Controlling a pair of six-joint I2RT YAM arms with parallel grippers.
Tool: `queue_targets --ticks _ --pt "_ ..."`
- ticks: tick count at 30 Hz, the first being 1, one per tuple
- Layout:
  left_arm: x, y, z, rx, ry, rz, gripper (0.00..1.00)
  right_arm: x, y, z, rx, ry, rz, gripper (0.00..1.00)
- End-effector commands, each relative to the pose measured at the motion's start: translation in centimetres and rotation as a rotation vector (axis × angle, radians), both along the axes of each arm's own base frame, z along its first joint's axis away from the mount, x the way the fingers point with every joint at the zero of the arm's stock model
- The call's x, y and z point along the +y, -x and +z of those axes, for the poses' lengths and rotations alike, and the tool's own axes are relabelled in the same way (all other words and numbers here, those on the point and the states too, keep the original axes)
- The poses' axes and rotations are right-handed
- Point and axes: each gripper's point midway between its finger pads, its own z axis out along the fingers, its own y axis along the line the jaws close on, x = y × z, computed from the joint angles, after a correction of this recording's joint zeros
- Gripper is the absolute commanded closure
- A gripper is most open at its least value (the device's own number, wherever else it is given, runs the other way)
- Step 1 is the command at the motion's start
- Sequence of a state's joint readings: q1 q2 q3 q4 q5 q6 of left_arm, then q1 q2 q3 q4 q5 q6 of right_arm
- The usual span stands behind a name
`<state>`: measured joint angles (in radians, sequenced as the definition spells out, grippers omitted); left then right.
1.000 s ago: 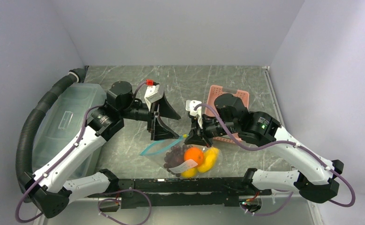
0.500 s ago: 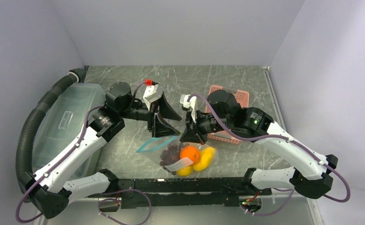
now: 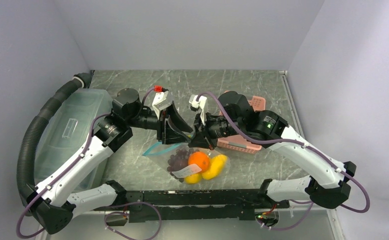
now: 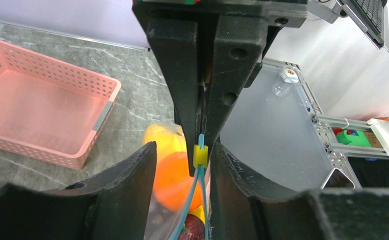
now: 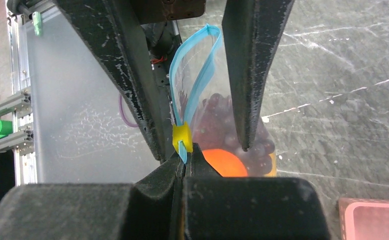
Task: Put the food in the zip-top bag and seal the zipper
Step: Zip the zipper food storage bag at the center of the board.
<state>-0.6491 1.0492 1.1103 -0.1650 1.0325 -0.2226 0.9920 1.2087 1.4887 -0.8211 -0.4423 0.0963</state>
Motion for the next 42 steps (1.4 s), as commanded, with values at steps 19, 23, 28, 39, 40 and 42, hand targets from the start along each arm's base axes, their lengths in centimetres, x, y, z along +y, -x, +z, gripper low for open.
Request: queue_targets --ticks 19,23,28,39,40,42 --pt "0.6 1.4 1.3 -0.054 0.025 -0.046 0.79 0.7 -1.0 2.6 -0.033 -0.080 -0.046 1.00" --pt "0.6 1.4 1.2 -0.055 0.023 -0.046 0.85 0.7 -1.1 2.3 -0.027 -0.073 -0.049 1.00" --pt "0.6 1.3 1.4 -0.058 0.029 -0.045 1.00 0.8 -1.2 2.2 -0.023 -0.063 -0.052 1.00" --pt "0.6 0.9 0.7 -0.053 0.004 -0.015 1.00 0.3 -1.7 3.2 -0.052 -0.093 -0.091 1.00" --pt "0.6 0.8 0.6 -0.050 0.000 -0.014 1.00 0.1 -1.8 3.4 -0.057 -0.096 -0.097 1.00" --pt "0.6 0.9 0.5 -0.048 -0.004 -0.017 1.00 -0.1 -1.8 3.9 -0.069 -0.107 -0.103 1.00"
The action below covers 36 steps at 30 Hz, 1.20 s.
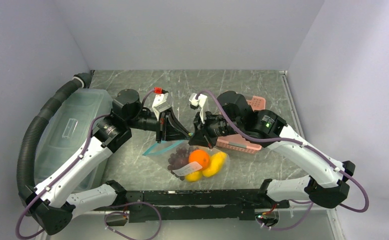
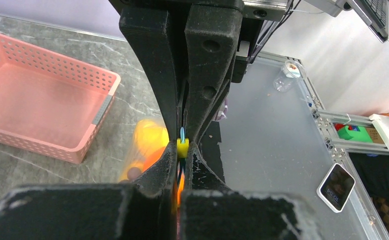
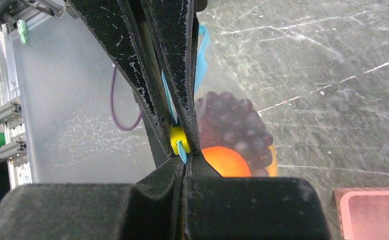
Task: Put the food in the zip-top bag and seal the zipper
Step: Zip the zipper food storage bag at the center of the board.
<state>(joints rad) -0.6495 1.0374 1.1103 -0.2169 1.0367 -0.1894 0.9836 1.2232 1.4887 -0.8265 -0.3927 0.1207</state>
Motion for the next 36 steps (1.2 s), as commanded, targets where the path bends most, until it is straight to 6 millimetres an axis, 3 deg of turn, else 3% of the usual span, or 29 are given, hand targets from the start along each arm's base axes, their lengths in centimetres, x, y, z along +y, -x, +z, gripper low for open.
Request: queue_targets --ticks 1,36 --pt "0.2 0.5 0.9 -0.044 0.014 -0.012 1.00 -0.2 -0.7 4.9 -0.091 -0.140 -0.043 1.00" --pt "1.2 0.5 -1.0 -0.031 -0.048 0.045 1.00 -5.4 -0.9 12.1 -0.239 -0.299 -0.223 1.00"
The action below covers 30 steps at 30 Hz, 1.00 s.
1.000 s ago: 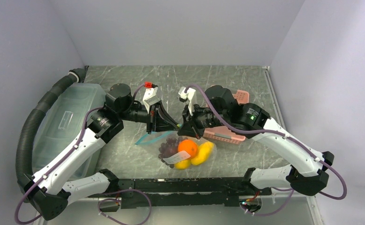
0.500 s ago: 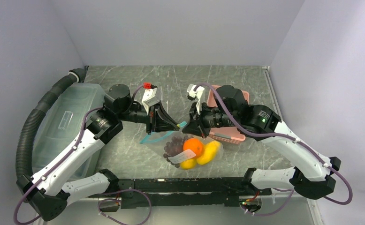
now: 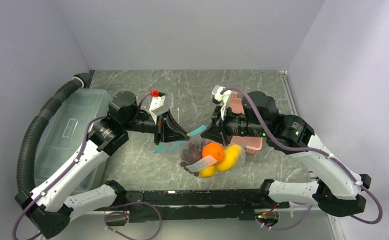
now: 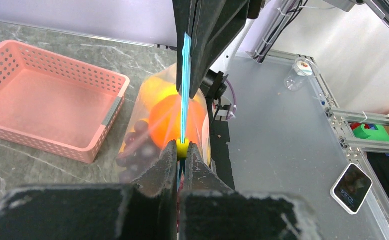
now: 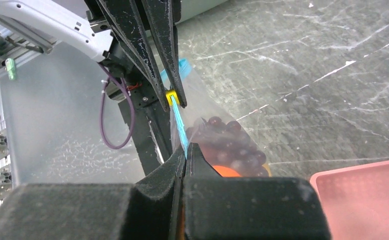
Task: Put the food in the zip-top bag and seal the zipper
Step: Zip the zipper food storage bag at the center of the board.
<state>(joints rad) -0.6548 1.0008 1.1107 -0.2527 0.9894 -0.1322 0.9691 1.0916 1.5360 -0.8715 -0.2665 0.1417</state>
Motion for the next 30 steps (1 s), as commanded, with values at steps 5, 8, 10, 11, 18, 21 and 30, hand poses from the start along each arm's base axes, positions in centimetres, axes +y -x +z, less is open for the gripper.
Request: queue_targets --ticks 5,8,10,11,18,21,30 --pt "1.0 0.7 -1.4 0.030 -0.058 0.019 1.00 -2.4 -0.8 9.0 -0.170 -0.253 -0.125 1.00" --pt "1.2 0.7 -1.6 0.030 -0.062 0.027 1.00 -2.9 -1.0 9.9 -0.187 -0.280 -0.152 1.00" --pt "1.2 0.8 -1.7 0.031 -0.065 0.034 1.00 -3.4 -1.2 10.5 -0.199 -0.295 -0.176 1.00" --pt "1.3 0.8 -1.8 0.031 -0.066 0.036 1.00 -3.6 -1.3 10.7 -0.203 -0.300 -0.191 1.00" --pt "1.7 0.9 -2.4 0.035 -0.084 0.055 1.00 -5.5 -1.9 13.2 -0.246 -0.367 -0.286 1.00" --pt "1.9 0.9 -2.8 0.035 -0.094 0.067 1.00 -6.5 -2.5 14.2 -0.272 -0.397 -0.350 1.00" --pt "2.6 0.4 -4.4 0.047 -0.151 0.125 1.00 -9.3 -3.1 16.5 -0.324 -0.491 -0.471 1.00"
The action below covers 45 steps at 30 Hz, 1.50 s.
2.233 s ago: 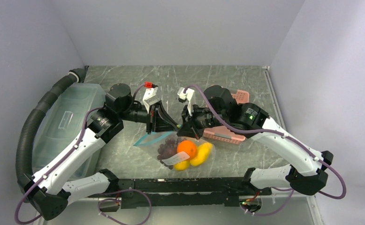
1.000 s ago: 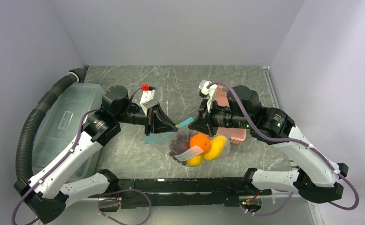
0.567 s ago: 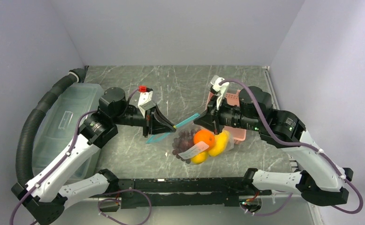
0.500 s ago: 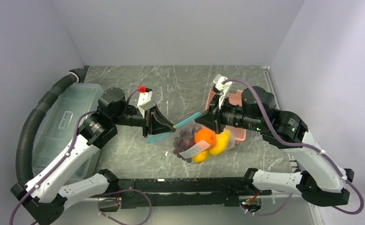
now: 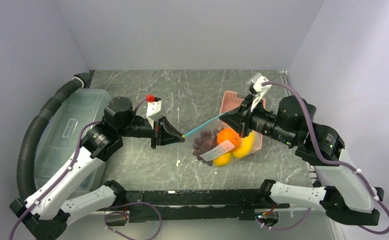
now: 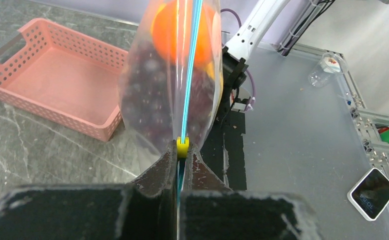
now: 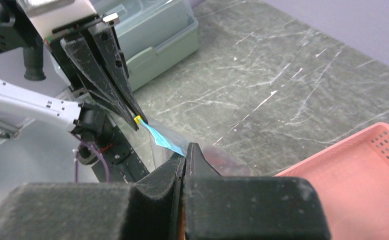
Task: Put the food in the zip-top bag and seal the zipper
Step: Zip the zipper food storage bag at the center of the board, then place the zipper food storage bag at the center of the board.
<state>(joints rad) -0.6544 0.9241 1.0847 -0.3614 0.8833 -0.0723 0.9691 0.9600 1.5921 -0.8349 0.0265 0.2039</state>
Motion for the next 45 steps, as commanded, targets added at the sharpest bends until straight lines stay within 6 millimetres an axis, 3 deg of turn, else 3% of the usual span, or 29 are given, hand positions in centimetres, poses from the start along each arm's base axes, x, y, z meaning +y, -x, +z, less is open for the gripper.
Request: queue_targets --ticks 1,12,28,30,35,45 --pt "1.2 0.6 -3.3 0.077 -0.103 0.032 1.00 -4.4 -0.9 10.3 -0.215 -0.320 -0.184 1.00" --pt "1.9 0.6 -4.7 0.090 -0.148 0.068 1.00 -7.1 -1.4 11.8 -0.263 -0.397 -0.297 1.00" --pt "2.1 0.3 -5.4 0.067 -0.168 0.083 0.99 -6.9 -1.7 11.6 -0.272 -0.395 -0.299 1.00" --pt "2.0 0.1 -4.9 0.063 -0.154 0.085 0.91 -6.3 -1.8 11.1 -0.264 -0.379 -0.286 1.00" --pt "1.7 -0.4 -3.6 0.041 -0.138 0.094 0.52 -5.2 -1.9 10.5 -0.252 -0.357 -0.252 1.00" --pt "2.0 -2.7 0.0 -0.071 -0.081 0.214 0.22 -3.6 -2.0 9.0 -0.224 -0.284 -0.204 1.00"
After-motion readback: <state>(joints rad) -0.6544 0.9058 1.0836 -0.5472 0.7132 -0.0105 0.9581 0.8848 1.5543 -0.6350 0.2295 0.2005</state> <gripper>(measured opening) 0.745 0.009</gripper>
